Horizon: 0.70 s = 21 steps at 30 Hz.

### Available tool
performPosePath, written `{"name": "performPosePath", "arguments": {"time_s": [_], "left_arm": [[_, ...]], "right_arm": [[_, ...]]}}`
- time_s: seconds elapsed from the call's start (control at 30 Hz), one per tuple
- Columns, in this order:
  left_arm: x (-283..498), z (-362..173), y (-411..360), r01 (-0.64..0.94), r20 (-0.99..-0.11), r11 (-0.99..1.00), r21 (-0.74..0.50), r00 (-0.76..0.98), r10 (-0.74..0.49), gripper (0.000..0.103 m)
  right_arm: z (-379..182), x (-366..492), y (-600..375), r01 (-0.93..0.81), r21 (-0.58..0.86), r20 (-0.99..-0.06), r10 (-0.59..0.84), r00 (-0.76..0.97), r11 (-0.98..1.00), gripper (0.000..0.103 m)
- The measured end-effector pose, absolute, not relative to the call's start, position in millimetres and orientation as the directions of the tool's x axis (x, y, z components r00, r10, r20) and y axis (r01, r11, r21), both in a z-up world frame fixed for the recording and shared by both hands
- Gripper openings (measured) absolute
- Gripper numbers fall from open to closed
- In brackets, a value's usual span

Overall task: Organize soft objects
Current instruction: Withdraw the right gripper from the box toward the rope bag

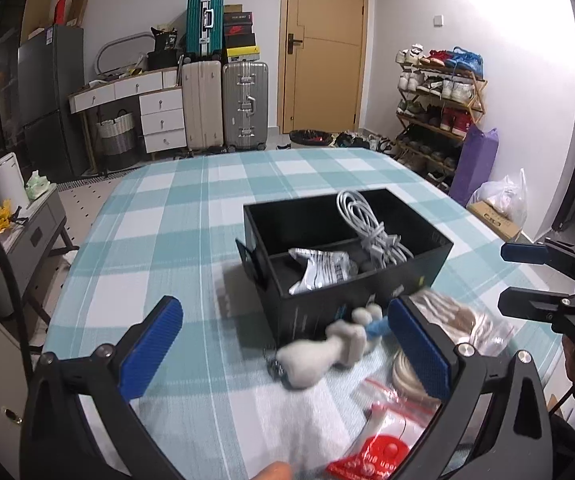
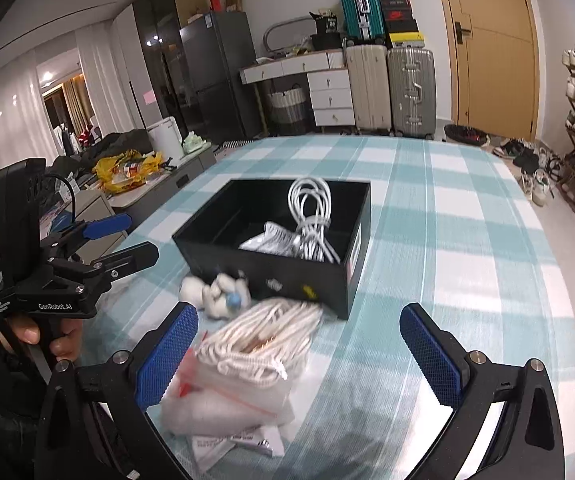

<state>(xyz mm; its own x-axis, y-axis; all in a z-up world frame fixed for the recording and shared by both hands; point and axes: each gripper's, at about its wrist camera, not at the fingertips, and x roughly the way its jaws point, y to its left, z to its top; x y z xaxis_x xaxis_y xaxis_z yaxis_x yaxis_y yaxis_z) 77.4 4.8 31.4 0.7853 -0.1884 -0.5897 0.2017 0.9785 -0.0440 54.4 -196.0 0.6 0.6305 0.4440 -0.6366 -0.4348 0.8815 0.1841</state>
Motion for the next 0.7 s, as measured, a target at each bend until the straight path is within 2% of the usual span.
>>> {"name": "performPosePath", "arguments": {"time_s": [0.7], "left_arm": [[50, 7, -8, 0.221, -0.635, 0.974, -0.044, 0.747, -0.198, 0.103]], "right_arm": [[-18, 31, -191, -0.442, 0.211, -0.656, 0.462, 0.597, 0.872, 0.103]]}}
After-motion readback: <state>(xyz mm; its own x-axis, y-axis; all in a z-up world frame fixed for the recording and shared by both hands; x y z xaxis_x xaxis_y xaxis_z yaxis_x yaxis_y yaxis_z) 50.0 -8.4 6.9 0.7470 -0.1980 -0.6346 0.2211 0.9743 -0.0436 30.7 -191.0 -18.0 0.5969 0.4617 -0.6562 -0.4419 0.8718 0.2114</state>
